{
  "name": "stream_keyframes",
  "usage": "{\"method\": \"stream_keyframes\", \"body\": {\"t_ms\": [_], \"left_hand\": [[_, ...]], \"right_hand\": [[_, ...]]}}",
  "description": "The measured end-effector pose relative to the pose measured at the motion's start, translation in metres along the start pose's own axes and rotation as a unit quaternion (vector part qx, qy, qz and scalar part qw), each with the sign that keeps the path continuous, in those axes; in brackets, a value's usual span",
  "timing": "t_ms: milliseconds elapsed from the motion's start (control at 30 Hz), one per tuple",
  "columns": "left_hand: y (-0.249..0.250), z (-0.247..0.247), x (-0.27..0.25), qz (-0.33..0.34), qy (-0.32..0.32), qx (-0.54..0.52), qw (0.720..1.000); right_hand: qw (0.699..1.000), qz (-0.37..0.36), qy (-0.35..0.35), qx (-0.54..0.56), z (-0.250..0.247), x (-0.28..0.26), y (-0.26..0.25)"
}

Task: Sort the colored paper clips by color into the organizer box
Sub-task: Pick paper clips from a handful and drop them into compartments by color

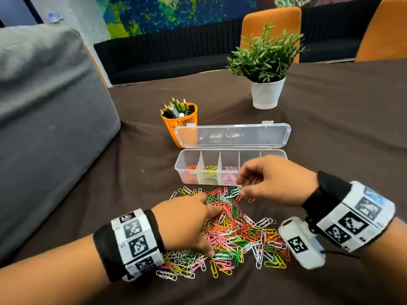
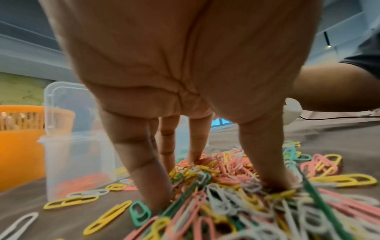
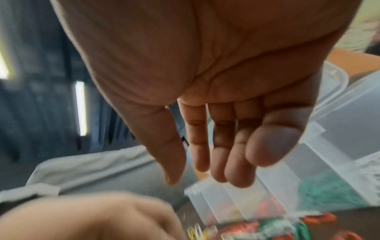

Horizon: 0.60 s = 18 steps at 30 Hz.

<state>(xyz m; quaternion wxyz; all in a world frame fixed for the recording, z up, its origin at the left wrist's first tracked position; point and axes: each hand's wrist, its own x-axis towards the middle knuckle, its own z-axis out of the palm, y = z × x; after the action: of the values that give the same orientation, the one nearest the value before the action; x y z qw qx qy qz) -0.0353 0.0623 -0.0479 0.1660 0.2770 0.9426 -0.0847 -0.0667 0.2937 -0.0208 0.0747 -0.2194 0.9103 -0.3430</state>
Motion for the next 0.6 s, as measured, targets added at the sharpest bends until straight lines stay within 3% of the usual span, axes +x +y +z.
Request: {"method": "stream_keyframes", "body": {"t_ms": [100,200,300,400,467,533,600], "left_hand": [[0.008,0.002,0.001,0.029,0.024,0.025,0.999],[0.015,0.004,0.001,0.046,0.045,0.025,0.998],[0.012,0.003,0.000,0.042,0.081,-0.024,0.996],[-0.001,-0.006,-0.004,-0.012,0.106,-0.166,0.980],[-0.008,-0.012,-0.006,-0.041,0.116,-0.355,0.927],[-0.011,-0.013,-0.008,-0.058,0.112,-0.537,0.834],[-0.011,-0.011,-0.006,-0.066,0.114,-0.653,0.746]], "right_hand": [[0.977,0.015,-0.109,-0.181,0.021,-0.008,0.000],[0.947,-0.005,-0.182,-0.266,0.042,-0.018,0.002],[0.944,-0.024,-0.185,-0.272,0.047,-0.017,0.000],[0.954,-0.024,-0.179,-0.239,0.040,-0.011,-0.001],[0.976,0.013,-0.161,-0.146,0.030,-0.007,0.001],[0.989,0.047,-0.139,0.010,0.020,-0.002,0.002],[0.977,0.086,-0.125,0.149,0.011,0.001,-0.001]]}}
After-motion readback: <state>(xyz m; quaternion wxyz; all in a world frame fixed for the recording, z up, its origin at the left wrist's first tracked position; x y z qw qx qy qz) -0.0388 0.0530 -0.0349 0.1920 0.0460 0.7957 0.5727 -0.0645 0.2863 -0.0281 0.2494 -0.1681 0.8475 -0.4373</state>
